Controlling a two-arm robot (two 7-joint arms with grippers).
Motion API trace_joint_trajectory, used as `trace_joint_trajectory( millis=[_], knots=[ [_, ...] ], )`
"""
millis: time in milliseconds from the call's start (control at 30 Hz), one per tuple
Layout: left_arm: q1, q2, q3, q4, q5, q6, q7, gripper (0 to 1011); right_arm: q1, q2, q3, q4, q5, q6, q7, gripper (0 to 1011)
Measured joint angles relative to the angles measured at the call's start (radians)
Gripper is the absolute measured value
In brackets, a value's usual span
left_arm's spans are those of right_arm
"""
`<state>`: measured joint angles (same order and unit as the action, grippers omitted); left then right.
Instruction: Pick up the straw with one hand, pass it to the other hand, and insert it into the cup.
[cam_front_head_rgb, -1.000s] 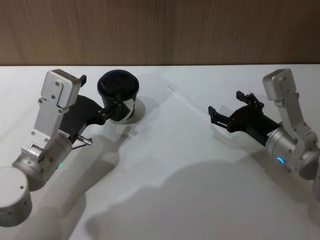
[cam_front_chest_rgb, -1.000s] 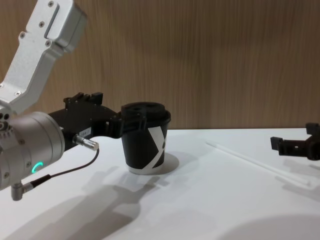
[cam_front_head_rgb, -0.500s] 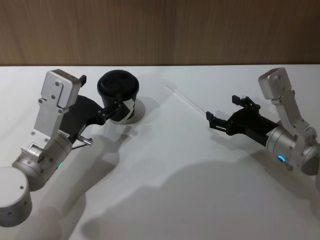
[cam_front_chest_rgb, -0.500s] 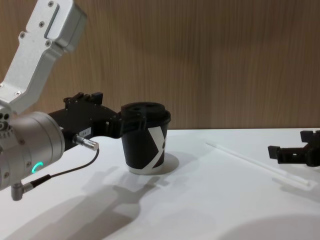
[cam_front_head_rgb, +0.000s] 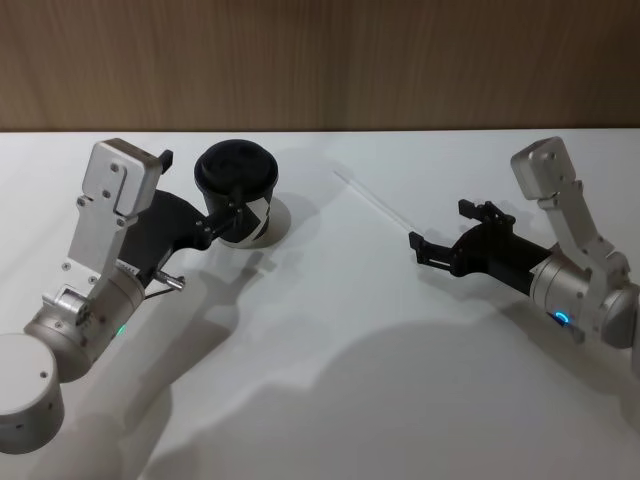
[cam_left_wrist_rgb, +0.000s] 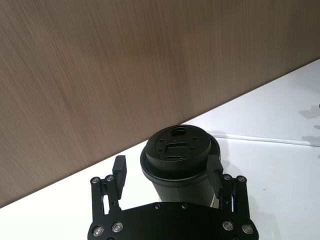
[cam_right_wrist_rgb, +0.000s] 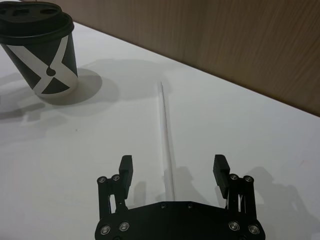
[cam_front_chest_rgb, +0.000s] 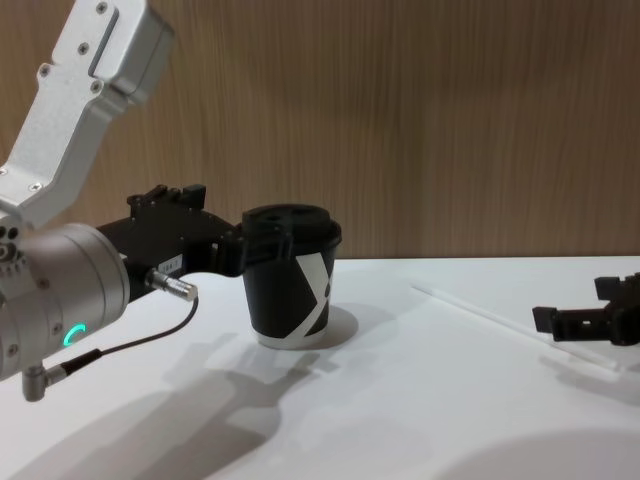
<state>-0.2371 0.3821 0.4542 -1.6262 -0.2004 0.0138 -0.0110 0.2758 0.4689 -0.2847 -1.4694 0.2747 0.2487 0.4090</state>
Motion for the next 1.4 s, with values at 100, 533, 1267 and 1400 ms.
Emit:
trace_joint_trajectory(
  millis=[100, 533, 1267, 1400],
  knots=[
    [0.0, 0.0, 0.0, 0.0, 0.0, 0.0, 0.0, 1003, 0.005, 0.0, -0.005, 0.009, 0.003, 0.001, 0.004, 1001],
    [0.0, 0.0, 0.0, 0.0, 0.0, 0.0, 0.0, 1003, 0.023, 0.0, -0.024, 0.049, 0.014, -0.001, 0.016, 1001],
    [0.0, 0.0, 0.0, 0.0, 0.0, 0.0, 0.0, 1002, 0.039, -0.001, -0.047, 0.09, 0.02, -0.018, 0.017, 998],
    [0.0, 0.0, 0.0, 0.0, 0.0, 0.0, 0.0, 1002, 0.039, -0.001, -0.048, 0.092, 0.019, -0.02, 0.016, 926]
  ],
)
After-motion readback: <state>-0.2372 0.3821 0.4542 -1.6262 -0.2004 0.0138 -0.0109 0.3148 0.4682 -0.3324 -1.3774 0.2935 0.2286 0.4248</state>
